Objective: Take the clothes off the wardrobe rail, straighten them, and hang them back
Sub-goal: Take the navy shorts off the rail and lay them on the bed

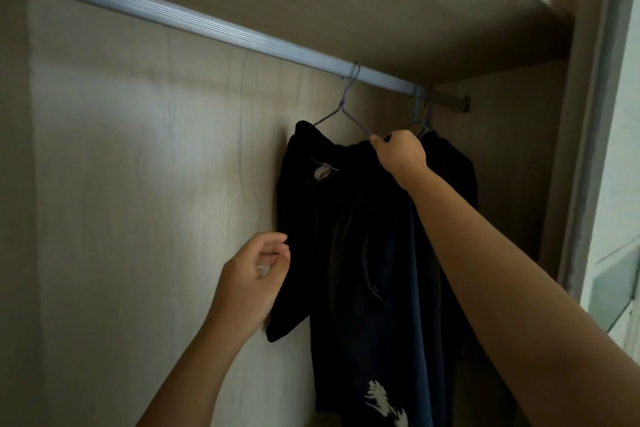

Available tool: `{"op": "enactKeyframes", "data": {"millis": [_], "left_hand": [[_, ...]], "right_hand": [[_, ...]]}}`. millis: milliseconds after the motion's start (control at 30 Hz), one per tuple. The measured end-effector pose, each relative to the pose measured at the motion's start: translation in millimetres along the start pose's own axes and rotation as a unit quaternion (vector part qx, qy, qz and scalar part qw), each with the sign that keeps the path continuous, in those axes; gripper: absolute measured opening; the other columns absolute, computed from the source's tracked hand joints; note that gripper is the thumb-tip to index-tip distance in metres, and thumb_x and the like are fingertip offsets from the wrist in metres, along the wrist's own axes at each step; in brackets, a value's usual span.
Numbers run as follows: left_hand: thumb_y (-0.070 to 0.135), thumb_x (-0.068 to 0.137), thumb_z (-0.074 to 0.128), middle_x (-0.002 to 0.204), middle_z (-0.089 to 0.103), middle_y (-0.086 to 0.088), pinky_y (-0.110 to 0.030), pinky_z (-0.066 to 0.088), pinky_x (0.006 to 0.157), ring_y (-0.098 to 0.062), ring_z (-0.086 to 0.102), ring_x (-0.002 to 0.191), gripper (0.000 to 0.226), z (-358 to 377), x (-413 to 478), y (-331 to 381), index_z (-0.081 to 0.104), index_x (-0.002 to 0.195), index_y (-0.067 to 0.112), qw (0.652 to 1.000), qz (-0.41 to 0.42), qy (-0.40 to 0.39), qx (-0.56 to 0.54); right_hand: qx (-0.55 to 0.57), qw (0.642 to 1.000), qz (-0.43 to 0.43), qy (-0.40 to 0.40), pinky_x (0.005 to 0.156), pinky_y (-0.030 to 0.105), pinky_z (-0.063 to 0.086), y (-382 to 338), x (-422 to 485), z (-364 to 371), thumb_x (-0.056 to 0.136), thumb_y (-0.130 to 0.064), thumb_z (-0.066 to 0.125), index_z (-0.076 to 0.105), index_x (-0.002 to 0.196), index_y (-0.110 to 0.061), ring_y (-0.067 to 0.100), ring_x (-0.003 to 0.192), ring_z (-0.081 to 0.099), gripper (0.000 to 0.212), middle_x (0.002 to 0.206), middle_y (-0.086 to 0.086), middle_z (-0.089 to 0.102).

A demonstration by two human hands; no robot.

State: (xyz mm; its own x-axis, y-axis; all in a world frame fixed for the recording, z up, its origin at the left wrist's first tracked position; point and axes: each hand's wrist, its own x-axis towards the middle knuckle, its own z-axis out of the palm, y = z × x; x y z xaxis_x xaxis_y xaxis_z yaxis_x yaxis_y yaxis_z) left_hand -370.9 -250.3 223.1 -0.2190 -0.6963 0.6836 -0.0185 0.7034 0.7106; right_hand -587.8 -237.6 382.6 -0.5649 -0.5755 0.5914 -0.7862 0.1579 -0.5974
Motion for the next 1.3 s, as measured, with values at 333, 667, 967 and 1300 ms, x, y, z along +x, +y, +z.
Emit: {"op": "enactKeyframes", "data": {"millis": [333, 667, 967, 1300], "left_hand": [[0.014, 0.087, 0.056, 0.096, 0.062, 0.014, 0.005, 0.038, 0.067, 0.01, 0.057, 0.086, 0.02, -18, -7, 2, 0.061, 0.105, 0.02, 0.999, 0.022, 0.03, 0.032], [0.015, 0.088, 0.054, 0.115, 0.057, -0.001, -0.019, 0.036, 0.084, -0.011, 0.052, 0.104, 0.03, -11, -38, -15, 0.057, 0.118, 0.012, 0.995, 0.027, 0.049, 0.081], [0.019, 0.089, 0.055, 0.122, 0.054, -0.019, -0.043, 0.039, 0.096, -0.036, 0.05, 0.115, 0.038, 12, -66, -40, 0.053, 0.123, 0.004, 0.984, 0.016, -0.048, 0.169], [0.051, 0.075, 0.046, 0.103, 0.066, -0.004, -0.03, 0.043, 0.08, -0.023, 0.06, 0.1, 0.051, 35, -111, -43, 0.059, 0.111, 0.017, 0.974, -0.029, -0.213, 0.07]], "right_hand": [[-0.023, 0.991, -0.086, 0.097, 0.044, 0.024, 0.03, 10, -29, -26, 0.094, -0.038, 0.043, 0.058, 0.086, -0.009, 0.016, 0.055, 0.045, 0.034, 0.06, -0.002, 0.047], [-0.07, 0.99, -0.095, 0.081, 0.045, 0.024, 0.037, 91, -140, -63, 0.086, -0.036, 0.057, 0.069, 0.089, -0.011, 0.016, 0.052, 0.053, 0.028, 0.06, 0.002, 0.058], [-0.052, 0.996, -0.057, -0.054, 0.048, 0.014, 0.037, 157, -247, -102, 0.082, -0.045, 0.06, 0.064, 0.06, -0.041, 0.003, 0.053, 0.056, 0.023, 0.053, -0.012, 0.061], [-0.001, 0.999, 0.004, -0.048, 0.046, 0.007, 0.033, 189, -313, -153, 0.079, -0.039, 0.058, 0.066, 0.055, -0.045, -0.001, 0.046, 0.049, 0.026, 0.045, -0.016, 0.056]]}}
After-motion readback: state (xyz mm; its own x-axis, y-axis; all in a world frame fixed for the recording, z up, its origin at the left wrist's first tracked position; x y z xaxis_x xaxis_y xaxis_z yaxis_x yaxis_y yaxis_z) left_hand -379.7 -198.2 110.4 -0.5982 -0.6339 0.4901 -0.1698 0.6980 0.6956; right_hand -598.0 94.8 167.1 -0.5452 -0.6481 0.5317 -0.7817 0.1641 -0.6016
